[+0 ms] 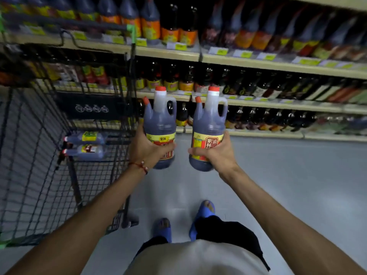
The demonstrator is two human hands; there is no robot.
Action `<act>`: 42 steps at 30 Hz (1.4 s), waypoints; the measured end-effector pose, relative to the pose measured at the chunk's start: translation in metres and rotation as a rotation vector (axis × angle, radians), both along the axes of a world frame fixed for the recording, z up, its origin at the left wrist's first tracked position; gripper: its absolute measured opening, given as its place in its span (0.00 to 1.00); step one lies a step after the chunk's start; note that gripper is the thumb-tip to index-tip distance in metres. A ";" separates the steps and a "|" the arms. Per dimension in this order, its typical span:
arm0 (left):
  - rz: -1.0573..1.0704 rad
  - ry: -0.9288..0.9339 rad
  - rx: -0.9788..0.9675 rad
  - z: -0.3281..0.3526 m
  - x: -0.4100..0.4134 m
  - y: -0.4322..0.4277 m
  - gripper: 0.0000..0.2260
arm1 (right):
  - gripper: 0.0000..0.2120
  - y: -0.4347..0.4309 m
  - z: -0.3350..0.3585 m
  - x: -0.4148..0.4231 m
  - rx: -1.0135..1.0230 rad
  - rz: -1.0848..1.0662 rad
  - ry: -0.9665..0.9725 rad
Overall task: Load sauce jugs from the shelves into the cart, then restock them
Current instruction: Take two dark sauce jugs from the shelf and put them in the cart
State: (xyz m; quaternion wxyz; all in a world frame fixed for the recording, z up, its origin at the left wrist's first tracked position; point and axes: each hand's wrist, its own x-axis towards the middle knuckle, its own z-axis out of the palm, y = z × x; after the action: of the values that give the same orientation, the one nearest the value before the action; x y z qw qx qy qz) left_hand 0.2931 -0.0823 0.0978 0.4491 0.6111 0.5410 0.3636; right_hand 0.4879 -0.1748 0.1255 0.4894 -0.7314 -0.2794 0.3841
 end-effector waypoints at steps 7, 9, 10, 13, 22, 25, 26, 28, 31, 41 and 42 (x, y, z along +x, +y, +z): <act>-0.189 0.065 0.045 0.022 0.119 -0.006 0.43 | 0.42 -0.053 0.012 0.100 0.067 -0.179 -0.001; -0.218 0.072 0.064 0.027 0.157 -0.013 0.44 | 0.42 -0.068 0.016 0.132 0.077 -0.193 -0.009; -0.224 0.067 0.068 0.028 0.179 -0.019 0.45 | 0.43 -0.076 0.018 0.150 0.081 -0.197 -0.018; -0.253 0.034 0.049 0.034 0.249 -0.041 0.46 | 0.44 -0.105 0.025 0.213 0.077 -0.212 -0.079; -0.357 0.024 0.058 0.044 0.436 -0.085 0.47 | 0.44 -0.170 0.033 0.391 0.103 -0.289 -0.155; -0.409 0.056 0.082 0.051 0.494 -0.087 0.45 | 0.43 -0.179 0.036 0.446 0.127 -0.348 -0.163; -0.422 0.064 0.091 0.053 0.515 -0.087 0.45 | 0.43 -0.181 0.036 0.464 0.135 -0.364 -0.167; -0.451 0.066 0.101 0.057 0.558 -0.085 0.45 | 0.42 -0.182 0.037 0.502 0.150 -0.390 -0.170; -0.501 0.046 0.117 0.056 0.627 -0.079 0.45 | 0.43 -0.182 0.032 0.564 0.154 -0.440 -0.208; -0.649 0.072 0.139 0.065 0.857 -0.052 0.46 | 0.50 -0.162 0.024 0.778 0.187 -0.533 -0.182; -0.659 0.079 0.143 0.066 0.879 -0.051 0.46 | 0.50 -0.162 0.025 0.796 0.193 -0.551 -0.175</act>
State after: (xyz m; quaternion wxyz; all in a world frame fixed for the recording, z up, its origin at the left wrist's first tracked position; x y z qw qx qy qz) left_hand 1.1723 -0.1329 0.1642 0.4773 0.7966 0.3045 0.2121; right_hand 1.2837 -0.3368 0.1500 0.6162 -0.7602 -0.1468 0.1440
